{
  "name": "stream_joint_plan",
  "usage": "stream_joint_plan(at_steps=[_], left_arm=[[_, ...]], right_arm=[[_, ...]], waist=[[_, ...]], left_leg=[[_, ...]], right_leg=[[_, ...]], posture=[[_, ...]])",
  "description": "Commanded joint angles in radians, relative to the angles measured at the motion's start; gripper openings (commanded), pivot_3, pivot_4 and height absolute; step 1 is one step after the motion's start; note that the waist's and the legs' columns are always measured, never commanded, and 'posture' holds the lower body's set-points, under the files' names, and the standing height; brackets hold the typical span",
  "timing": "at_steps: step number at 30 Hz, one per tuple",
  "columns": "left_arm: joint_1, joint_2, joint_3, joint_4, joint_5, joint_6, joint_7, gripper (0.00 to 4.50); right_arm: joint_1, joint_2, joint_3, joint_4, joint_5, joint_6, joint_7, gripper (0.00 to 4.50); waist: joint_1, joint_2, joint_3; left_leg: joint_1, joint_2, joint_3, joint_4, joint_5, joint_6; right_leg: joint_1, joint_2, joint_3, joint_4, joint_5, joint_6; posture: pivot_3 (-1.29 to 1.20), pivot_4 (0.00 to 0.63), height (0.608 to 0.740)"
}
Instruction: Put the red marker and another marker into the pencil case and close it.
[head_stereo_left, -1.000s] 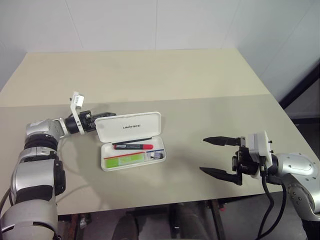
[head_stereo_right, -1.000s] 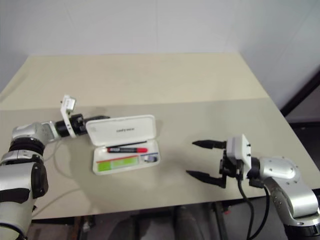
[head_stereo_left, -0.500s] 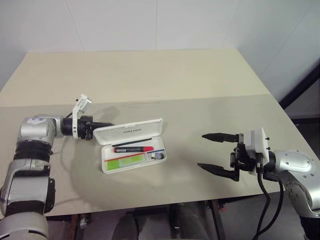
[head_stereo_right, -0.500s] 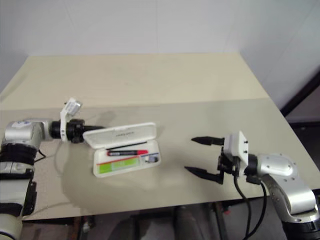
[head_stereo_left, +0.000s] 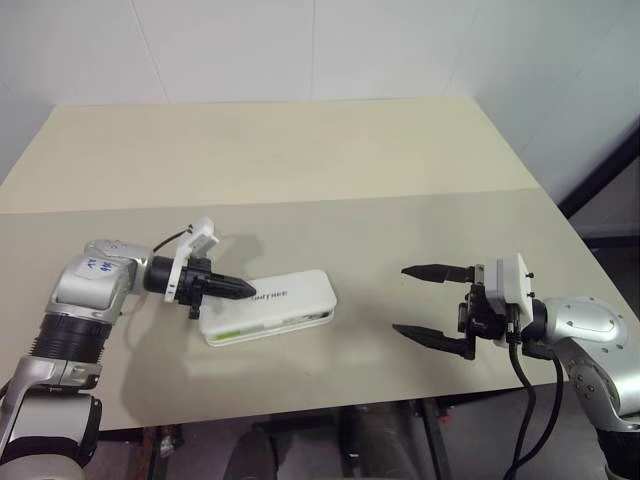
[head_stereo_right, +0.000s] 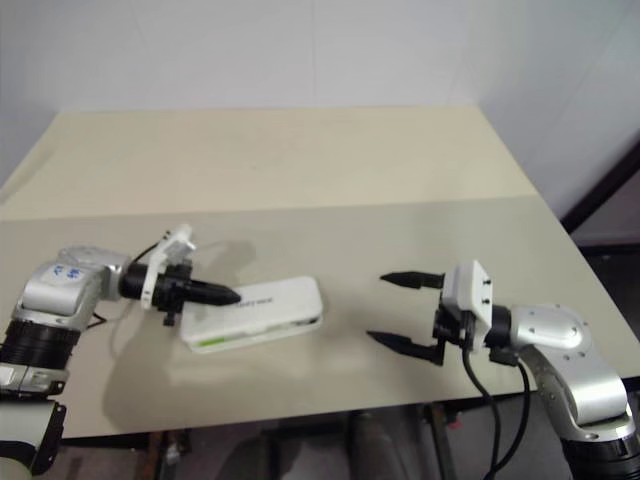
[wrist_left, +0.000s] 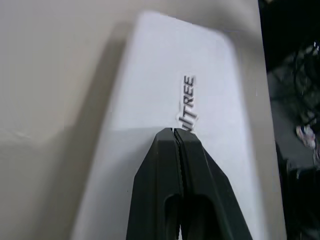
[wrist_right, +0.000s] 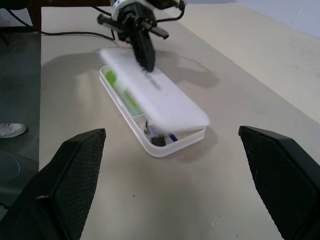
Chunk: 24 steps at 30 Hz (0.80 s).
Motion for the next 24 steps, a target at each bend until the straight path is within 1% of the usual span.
stream_joint_plan(at_steps=[1, 6, 12, 15, 18, 20, 24], left_arm=[[0.026, 0.028, -0.042, -0.047, 0.043, -0.040, 0.027, 0.01], [0.047, 0.032, -0.076, -0.075, 0.061, -0.078, 0.061, 0.01], [0.080, 0.045, -0.107, -0.089, 0.093, -0.133, 0.082, 0.01], [0.081, 0.030, -0.063, -0.118, 0.052, -0.123, 0.098, 0.01], [0.085, 0.000, 0.013, -0.144, -0.008, -0.137, 0.114, 0.01], [0.112, 0.008, 0.041, -0.183, -0.004, -0.169, 0.135, 0.01], [0.160, 0.002, 0.123, -0.254, -0.047, -0.146, 0.194, 0.01]], right_arm=[[0.008, 0.001, -0.015, -0.015, 0.011, -0.016, -0.003, 4.50], [0.054, -0.014, -0.038, -0.014, 0.020, -0.041, 0.033, 4.50], [0.036, -0.005, -0.032, -0.008, 0.018, -0.046, 0.023, 4.50], [0.026, -0.004, -0.026, 0.006, 0.007, -0.052, 0.022, 4.50], [0.017, -0.003, -0.021, 0.015, 0.005, -0.058, 0.024, 4.50], [0.010, 0.000, -0.011, 0.021, 0.000, -0.062, 0.023, 4.50], [-0.013, 0.001, 0.004, 0.038, -0.006, -0.065, 0.029, 4.50]], waist=[[0.000, 0.000, 0.000], [0.001, 0.000, 0.000], [0.000, 0.001, -0.001], [-0.001, 0.001, -0.001], [0.000, 0.001, -0.001], [0.000, 0.001, 0.000], [0.000, 0.001, 0.000]], left_leg=[[0.000, 0.000, 0.000, 0.000, 0.000, 0.000], [0.000, 0.000, 0.000, 0.000, 0.000, 0.000], [0.001, 0.000, 0.001, 0.000, 0.000, 0.000], [0.002, 0.000, 0.000, 0.000, 0.000, 0.000], [0.002, 0.000, 0.000, 0.000, 0.000, 0.000], [0.002, 0.000, 0.000, 0.000, 0.000, 0.000], [0.001, 0.000, 0.000, 0.000, -0.001, 0.001]], right_leg=[[0.000, 0.000, 0.000, 0.000, 0.000, 0.000], [0.000, 0.000, 0.000, 0.000, -0.001, 0.000], [0.002, 0.000, 0.001, 0.000, -0.001, 0.000], [0.002, 0.000, 0.001, 0.000, -0.001, 0.000], [0.002, 0.000, 0.001, 0.000, -0.001, 0.000], [0.001, 0.000, 0.001, 0.000, -0.001, 0.000], [0.001, 0.000, 0.001, -0.001, -0.001, 0.001]], posture=[[0.00, 0.150, 0.740], [0.00, 0.150, 0.740], [0.00, 0.150, 0.740], [0.00, 0.150, 0.740], [0.00, 0.150, 0.740], [0.00, 0.150, 0.740], [0.00, 0.150, 0.740]])
